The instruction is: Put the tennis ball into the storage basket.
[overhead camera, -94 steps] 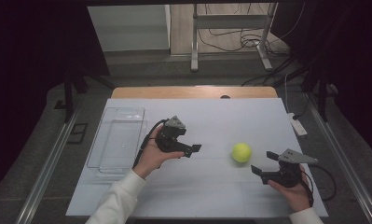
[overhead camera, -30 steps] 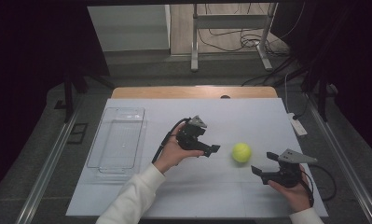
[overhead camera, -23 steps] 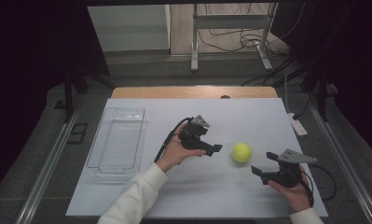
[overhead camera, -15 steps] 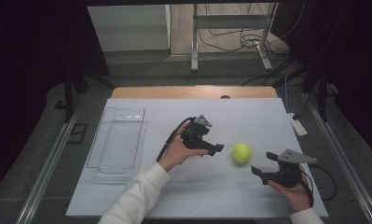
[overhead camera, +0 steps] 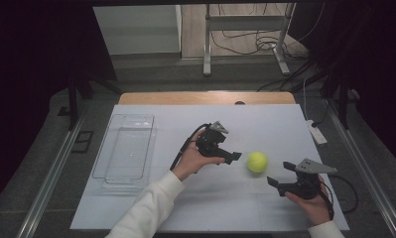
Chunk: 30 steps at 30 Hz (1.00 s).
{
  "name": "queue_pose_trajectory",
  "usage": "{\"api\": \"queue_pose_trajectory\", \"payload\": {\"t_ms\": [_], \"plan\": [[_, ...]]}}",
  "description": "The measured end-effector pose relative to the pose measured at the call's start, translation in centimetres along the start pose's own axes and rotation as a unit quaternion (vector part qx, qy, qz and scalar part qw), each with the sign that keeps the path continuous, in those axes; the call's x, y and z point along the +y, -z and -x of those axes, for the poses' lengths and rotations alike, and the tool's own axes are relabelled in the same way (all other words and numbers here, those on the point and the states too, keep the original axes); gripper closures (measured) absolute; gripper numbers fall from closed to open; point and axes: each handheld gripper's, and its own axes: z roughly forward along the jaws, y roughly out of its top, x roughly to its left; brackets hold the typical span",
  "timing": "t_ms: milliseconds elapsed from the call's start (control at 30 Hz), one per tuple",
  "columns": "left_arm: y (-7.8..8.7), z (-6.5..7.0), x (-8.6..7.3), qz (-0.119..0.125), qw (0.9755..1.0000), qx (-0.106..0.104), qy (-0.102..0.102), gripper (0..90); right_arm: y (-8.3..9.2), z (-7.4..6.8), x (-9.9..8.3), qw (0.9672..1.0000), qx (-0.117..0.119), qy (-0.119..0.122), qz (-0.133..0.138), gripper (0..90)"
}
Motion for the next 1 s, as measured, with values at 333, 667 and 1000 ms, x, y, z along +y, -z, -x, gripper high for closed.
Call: {"api": "queue_pose_trajectory", "payload": {"t_ms": [333, 667, 1000], "plan": [[-0.8, 0.1, 0.4, -0.003, 1.0, -0.002, 0.0, 12.6, 0.0, 0.0, 0.0, 1.0, 0.001, 0.001, 0.0, 11.4], [-1.7, 0.1, 0.7, -0.006, 1.0, -0.006, -0.001, 12.6, 0.0, 0.0, 0.0, 1.0, 0.0, 0.001, -0.001, 11.4], [-2.7, 0.3, 1.1, -0.008, 0.9999, -0.007, -0.005, 12.7, 0.0, 0.0, 0.0, 1.0, 0.002, 0.0, 0.0, 11.4]]}}
